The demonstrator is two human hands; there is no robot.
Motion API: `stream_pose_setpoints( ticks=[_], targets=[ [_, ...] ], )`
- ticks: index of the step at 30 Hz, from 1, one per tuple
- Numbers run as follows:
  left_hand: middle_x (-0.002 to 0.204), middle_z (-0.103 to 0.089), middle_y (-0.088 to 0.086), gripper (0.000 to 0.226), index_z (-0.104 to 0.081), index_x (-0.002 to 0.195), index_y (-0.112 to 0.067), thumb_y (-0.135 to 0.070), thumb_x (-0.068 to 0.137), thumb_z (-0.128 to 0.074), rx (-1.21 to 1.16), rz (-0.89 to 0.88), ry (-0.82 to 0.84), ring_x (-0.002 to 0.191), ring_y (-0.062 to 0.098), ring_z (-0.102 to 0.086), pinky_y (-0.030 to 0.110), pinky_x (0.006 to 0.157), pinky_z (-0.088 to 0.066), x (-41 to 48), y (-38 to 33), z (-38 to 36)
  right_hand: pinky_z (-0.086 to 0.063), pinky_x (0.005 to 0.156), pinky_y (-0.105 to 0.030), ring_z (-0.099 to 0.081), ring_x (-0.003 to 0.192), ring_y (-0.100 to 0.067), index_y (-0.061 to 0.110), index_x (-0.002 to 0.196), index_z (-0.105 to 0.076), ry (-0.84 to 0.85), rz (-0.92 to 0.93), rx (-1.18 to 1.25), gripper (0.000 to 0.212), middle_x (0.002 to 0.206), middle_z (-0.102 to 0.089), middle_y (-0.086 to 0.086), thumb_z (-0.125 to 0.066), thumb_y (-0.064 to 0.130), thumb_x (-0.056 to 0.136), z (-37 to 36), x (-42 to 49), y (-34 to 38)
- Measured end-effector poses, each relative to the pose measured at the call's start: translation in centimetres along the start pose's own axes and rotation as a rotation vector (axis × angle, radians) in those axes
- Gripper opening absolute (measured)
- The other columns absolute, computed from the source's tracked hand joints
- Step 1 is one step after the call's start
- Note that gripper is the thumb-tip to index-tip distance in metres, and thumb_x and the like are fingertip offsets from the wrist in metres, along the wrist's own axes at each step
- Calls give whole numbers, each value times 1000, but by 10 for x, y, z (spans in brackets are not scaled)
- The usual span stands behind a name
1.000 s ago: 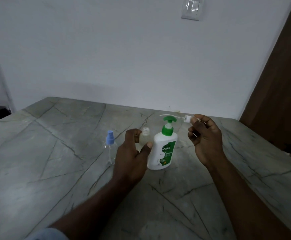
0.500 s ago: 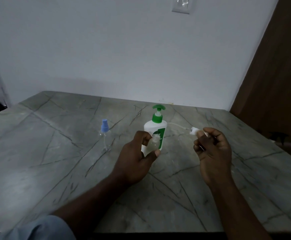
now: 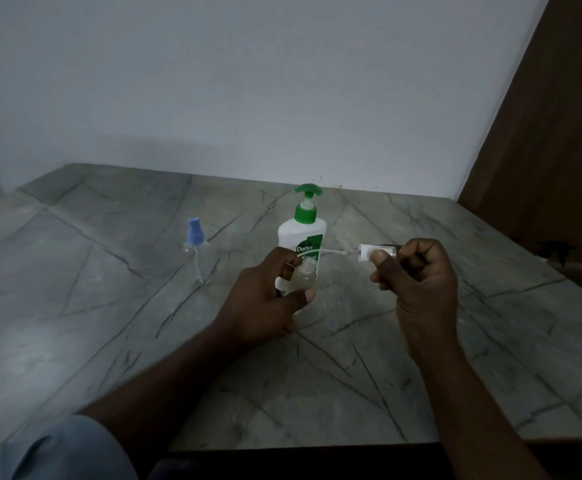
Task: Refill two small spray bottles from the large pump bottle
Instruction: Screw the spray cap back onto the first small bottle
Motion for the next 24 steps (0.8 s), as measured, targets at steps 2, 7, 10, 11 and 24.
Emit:
stream_pose_setpoints(
  ticks=[2,7,10,11,24],
  targets=[
    [111,-67,-9,35,-53,114,-34,-27,89,-76,14,12,4,53,22,-73,30,49,-59,1,0,0,-53,55,-27,-68,62,-21,20,95,-58,-36,20,-42,24,84,-68,-15,-80,17,85,2,1,1],
    [106,-68,-7,32,-55,110,-31,-25,88,-78,8,25,5,51,22,-72,32,49,-60,3,-1,-1,-52,54,-24,-68,63,-18,18,109,-62,-81,61,-86,21,95,-73,-5,-73,16,92,6,3,2],
    [103,-68,-6,33,-56,110,-29,-25,87,-79,17,22,9,51,21,-71,33,49,-60,4,-1,-1,-53,55,-24,-69,65,-18,20,110,-64,-55,83,-111,23,96,-73,0,-71,27,89,5,3,4],
    [103,-68,-6,33,-56,110,-29,-25,87,-80,21,22,11,51,20,-71,33,50,-60,4,0,-1,-53,56,-25,-69,65,-19,22,110,-64,-36,87,-128,23,96,-73,1,-71,29,89,4,2,5],
    [105,-65,-21,44,-51,113,-43,-46,81,-81,216,-58,51,81,-9,-65,17,67,-50,4,0,-1,-57,65,-28,-72,80,-21,32,115,-62,73,117,-212,36,103,-73,-2,-75,25,82,-6,-7,10]
  ],
)
Point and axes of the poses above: each hand's wrist, its own x-axis towards the middle knuckle, its own z-axis out of the back of the hand, y = z × x, the point moved 1 cm from there along x, towards the middle knuckle
